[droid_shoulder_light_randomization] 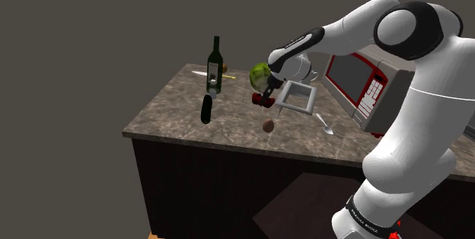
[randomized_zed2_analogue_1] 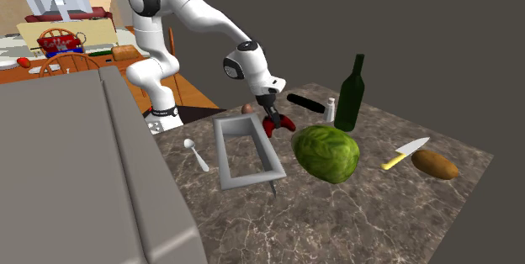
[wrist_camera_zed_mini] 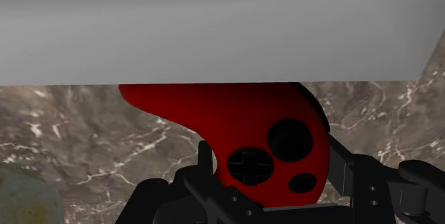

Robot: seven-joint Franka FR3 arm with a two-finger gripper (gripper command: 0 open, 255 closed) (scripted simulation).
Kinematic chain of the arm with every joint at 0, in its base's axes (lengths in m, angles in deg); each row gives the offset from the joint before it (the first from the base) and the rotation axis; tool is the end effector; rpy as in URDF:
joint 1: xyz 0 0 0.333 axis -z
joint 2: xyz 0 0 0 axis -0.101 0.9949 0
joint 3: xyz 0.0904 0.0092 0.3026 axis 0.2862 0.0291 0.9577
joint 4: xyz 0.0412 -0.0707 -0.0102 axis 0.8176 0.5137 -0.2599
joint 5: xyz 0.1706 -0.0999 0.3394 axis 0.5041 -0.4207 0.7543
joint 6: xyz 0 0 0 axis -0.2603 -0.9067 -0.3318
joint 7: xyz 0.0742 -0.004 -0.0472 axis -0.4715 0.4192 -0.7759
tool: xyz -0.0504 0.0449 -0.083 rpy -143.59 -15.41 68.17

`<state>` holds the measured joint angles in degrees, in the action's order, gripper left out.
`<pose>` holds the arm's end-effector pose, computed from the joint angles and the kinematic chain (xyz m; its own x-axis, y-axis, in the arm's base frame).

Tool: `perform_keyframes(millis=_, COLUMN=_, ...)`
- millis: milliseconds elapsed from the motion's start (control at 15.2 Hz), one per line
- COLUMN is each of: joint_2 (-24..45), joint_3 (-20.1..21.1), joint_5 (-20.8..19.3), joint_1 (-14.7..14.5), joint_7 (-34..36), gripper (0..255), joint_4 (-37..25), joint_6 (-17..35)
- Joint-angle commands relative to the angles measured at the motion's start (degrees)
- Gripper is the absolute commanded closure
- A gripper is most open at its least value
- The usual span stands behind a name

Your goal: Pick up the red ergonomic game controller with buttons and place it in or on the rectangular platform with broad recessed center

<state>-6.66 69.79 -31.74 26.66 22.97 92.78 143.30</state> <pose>0.5533 -0.1610 0.3337 0.8418 0.4346 0.3202 0.4616 -0.8870 -0.0097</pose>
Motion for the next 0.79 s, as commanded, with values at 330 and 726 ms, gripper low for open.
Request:
perform_keyframes(millis=330, joint_2=-3.2, joint_3=-0.5, joint_5=-1.7, joint_1=0.0, joint_7=2.1, gripper=255, joint_4=-1.7, joint_6=-4.8)
perform_keyframes(millis=726, joint_2=-5.6, joint_3=-0.7, joint_5=-2.9, joint_1=0.1, joint_7=3.7, gripper=255, joint_4=-3.6, joint_6=-8.9)
